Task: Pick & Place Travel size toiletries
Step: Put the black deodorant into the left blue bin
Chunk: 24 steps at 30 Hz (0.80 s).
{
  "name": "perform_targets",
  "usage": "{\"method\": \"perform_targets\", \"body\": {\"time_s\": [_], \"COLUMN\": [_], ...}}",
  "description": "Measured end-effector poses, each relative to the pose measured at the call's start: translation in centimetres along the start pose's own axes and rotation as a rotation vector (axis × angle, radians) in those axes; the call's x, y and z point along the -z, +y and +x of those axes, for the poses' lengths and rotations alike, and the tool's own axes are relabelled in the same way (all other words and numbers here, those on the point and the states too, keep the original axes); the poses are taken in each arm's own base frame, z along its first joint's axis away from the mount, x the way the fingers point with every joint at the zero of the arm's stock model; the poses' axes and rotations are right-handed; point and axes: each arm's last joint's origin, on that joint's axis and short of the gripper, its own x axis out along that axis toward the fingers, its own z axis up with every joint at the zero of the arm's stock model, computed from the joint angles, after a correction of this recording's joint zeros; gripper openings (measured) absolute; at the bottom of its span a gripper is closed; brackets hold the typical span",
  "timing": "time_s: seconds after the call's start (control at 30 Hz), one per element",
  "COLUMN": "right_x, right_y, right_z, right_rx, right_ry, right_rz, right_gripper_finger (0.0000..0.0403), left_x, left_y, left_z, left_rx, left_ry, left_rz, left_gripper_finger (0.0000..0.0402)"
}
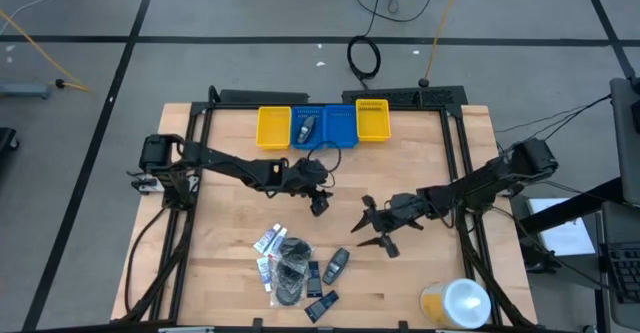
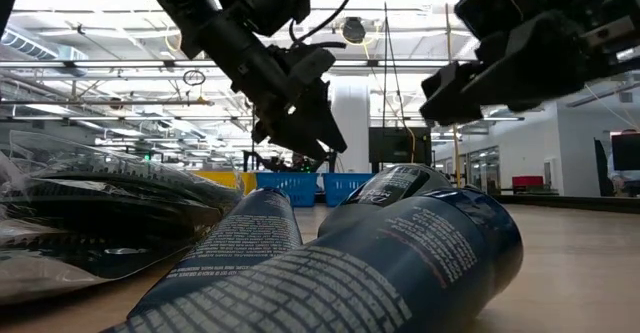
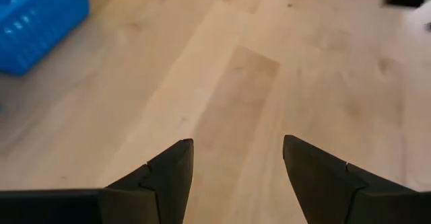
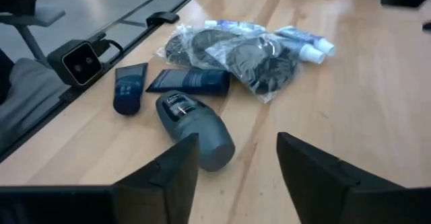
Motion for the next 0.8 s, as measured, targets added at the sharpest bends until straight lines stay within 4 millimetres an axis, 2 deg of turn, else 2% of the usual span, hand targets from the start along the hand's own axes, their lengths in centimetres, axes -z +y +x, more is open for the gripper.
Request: {"method": "perform_targets", "body": {"time_s": [0.23, 0.47, 0.6, 0.8], "right_x": [1.5, 1.2, 1.1, 1.5], "right_y": [0.6, 1.4, 1.3, 1.2], "right_z": [2.2, 5.3, 6.0, 5.9], "right_rx": [-0.028, -0.061, -0.050, -0.010], "right_ry": [0.027, 0.051, 0.072, 0.112], "right_rz": [0.013, -0.002, -0.031, -0.032], "right_gripper_finger": [0.0259, 0.0300, 0.0314, 0.0318], "left_x": [0.2, 0.3, 0.4, 0.5], "left_y": [-1.2, -1.8, -2.0, -2.3], "left_z": [-0.2, -0.2, -0.3, -0.3], "left_rx": [0.034, 0.051, 0.057, 0.064], "left_ry": [-0.016, -0.026, -0.028, -0.027], "left_rz": [0.012, -0.015, -0.017, -0.012], "left_gripper_finger": [0.0230, 0.0230, 0.0230, 0.0230]}}
